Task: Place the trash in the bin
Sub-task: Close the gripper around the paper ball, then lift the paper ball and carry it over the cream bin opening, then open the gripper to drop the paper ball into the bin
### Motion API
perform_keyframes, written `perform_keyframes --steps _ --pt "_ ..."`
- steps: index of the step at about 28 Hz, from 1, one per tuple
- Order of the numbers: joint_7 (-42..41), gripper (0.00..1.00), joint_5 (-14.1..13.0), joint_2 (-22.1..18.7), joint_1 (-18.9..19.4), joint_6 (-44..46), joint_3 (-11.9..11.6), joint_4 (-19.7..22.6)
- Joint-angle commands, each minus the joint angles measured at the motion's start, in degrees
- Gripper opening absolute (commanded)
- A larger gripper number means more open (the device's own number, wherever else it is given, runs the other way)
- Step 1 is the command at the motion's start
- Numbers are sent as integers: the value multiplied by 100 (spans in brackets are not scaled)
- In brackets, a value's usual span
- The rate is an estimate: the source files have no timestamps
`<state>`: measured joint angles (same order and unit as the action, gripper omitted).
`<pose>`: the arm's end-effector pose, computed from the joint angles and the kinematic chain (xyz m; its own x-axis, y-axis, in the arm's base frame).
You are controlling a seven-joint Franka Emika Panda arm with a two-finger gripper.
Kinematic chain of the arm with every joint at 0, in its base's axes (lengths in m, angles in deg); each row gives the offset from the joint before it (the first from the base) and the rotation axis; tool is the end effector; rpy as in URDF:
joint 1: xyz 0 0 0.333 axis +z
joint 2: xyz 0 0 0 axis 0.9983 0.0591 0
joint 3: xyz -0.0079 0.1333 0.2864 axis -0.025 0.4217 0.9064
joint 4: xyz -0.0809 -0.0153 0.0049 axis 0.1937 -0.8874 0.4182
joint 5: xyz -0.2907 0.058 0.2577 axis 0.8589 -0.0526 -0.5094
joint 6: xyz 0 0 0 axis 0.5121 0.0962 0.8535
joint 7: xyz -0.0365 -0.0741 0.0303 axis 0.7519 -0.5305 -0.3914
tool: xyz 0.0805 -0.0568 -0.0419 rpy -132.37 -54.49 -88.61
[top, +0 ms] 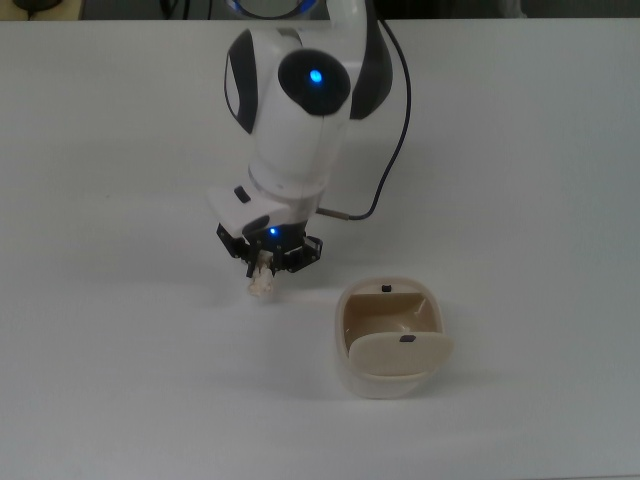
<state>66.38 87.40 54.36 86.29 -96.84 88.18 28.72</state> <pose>0.7068 0.0502 0.3719 0.9606 -0.1693 0.2204 -0.2066 -0.9654 0.1590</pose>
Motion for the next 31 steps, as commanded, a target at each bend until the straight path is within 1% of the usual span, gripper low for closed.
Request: perform_keyframes --steps 1,4,5,6,7,10,14,16,18,21,22,23,24,25,26,27,28,29,31 --pt "50 0 -352 -554 14 -46 -48 181" --pt "76 0 -475 -730 23 -55 -30 146" --pt "77 0 -553 -757 23 -55 -13 85" --pt "85 0 -711 -766 49 -55 5 -64" --pt "85 0 -808 -766 67 -55 14 -100" --pt "243 0 -976 -757 102 -72 23 -188" --pt "901 0 -923 -634 400 -300 23 -241" --pt "1313 0 -880 -494 558 -790 14 -311" --pt "1552 0 -853 -424 717 -1003 5 -320" --pt "1842 4 -730 -309 928 -1101 -30 -329" --pt "2104 14 -652 -283 963 -1144 -39 -337" --pt "2255 22 -625 -265 964 -1197 -39 -338" --pt "2387 35 -607 -230 972 -1250 -39 -346" --pt "2510 55 -572 -195 981 -1285 -39 -372" --pt "2633 81 -528 -160 981 -1303 -39 -416" --pt "2739 100 -458 -151 981 -1303 -39 -443" --pt "2905 100 -318 -90 981 -1303 -39 -452" --pt "2959 100 -265 -72 981 -1312 -30 -452" --pt "3003 100 -247 -72 981 -1312 -48 -452"
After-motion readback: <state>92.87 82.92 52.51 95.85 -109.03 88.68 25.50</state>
